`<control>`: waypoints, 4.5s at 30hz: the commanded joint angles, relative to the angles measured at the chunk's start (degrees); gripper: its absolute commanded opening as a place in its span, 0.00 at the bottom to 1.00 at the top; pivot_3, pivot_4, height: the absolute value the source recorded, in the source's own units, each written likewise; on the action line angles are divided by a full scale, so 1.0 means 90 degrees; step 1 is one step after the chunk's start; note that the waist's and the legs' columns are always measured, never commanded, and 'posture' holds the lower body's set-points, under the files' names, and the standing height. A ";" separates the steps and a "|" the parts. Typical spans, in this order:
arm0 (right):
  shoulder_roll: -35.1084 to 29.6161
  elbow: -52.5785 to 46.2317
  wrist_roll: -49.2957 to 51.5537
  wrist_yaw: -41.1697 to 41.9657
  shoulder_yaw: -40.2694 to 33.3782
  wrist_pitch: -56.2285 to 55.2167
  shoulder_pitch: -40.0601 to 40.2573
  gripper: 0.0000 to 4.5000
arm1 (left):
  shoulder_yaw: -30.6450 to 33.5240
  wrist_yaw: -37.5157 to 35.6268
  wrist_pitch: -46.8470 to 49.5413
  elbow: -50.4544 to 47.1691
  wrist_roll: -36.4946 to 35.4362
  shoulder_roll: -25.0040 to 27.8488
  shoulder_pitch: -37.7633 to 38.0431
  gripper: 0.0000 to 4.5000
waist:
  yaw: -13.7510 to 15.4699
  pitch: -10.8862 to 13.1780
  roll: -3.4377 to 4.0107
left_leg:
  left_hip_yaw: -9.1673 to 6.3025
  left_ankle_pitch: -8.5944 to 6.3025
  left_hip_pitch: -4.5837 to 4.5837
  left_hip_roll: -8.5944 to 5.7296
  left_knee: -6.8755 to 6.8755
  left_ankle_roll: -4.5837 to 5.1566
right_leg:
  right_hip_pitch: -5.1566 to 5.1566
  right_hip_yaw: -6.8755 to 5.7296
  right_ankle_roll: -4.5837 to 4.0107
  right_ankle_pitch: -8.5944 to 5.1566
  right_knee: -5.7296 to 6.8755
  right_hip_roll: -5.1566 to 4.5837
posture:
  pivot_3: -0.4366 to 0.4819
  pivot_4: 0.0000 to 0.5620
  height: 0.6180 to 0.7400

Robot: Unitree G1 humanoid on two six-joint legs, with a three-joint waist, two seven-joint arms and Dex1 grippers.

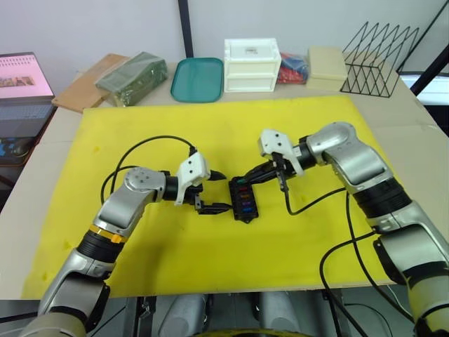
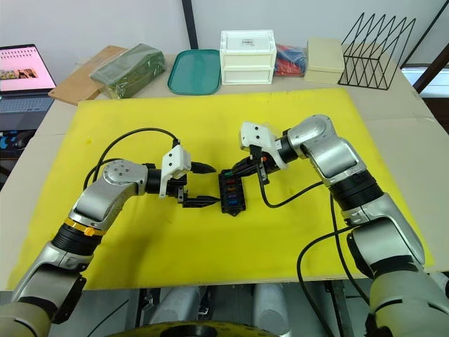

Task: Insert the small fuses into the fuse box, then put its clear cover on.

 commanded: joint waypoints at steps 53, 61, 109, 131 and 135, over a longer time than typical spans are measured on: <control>-0.0110 -0.0703 -0.0638 -0.0005 -0.0109 0.0304 0.0224 0.21 | 0.0270 -0.0047 -0.0024 -0.0618 -0.0106 0.0108 0.0253 1.00 | 0.0011 -0.0007 0.0001 | -0.0001 0.0000 0.0006 0.0000 0.0001 -0.0001 | 0.0008 0.0000 0.0000 0.0000 0.0000 0.0000 | 0.48 0.27 1.00; -0.0159 -0.0977 -0.0446 -0.0025 -0.0277 0.0590 0.0133 0.21 | 0.0261 -0.0043 -0.0068 -0.0603 -0.0074 0.0118 0.0293 1.00 | 0.0010 -0.0006 0.0001 | -0.0001 0.0000 0.0005 -0.0001 0.0001 -0.0001 | 0.0007 0.0000 0.0000 0.0000 0.0001 -0.0001 | 0.48 0.27 1.00; 0.0056 -0.0551 -0.0127 -0.0284 -0.0261 0.0907 0.0290 0.00 | 0.0222 -0.0047 -0.0238 -0.0439 0.0030 0.0106 0.0247 1.00 | 0.0000 -0.0006 0.0001 | -0.0001 0.0000 0.0004 -0.0001 0.0001 -0.0001 | 0.0005 0.0000 0.0000 0.0000 0.0002 -0.0001 | 0.48 0.27 1.00; 0.0008 -0.0070 -0.0850 -0.0268 0.0209 0.0099 0.0604 0.00 | 0.0229 -0.0042 -0.0249 -0.0494 0.0066 0.0079 0.0288 1.00 | 0.0005 -0.0011 0.0000 | -0.0001 0.0000 0.0021 -0.0001 0.0001 -0.0001 | 0.0023 0.0000 0.0000 0.0000 0.0001 0.0000 | 0.48 0.27 1.00; -0.0017 -0.0160 -0.0945 -0.0250 0.0273 0.0053 0.0655 0.00 | 0.0238 -0.0037 -0.0236 -0.0513 0.0056 0.0083 0.0300 1.00 | 0.0006 -0.0011 0.0000 | -0.0002 0.0000 0.0029 -0.0001 0.0001 0.0000 | 0.0032 0.0000 0.0000 0.0000 0.0000 0.0000 | 0.48 0.27 1.00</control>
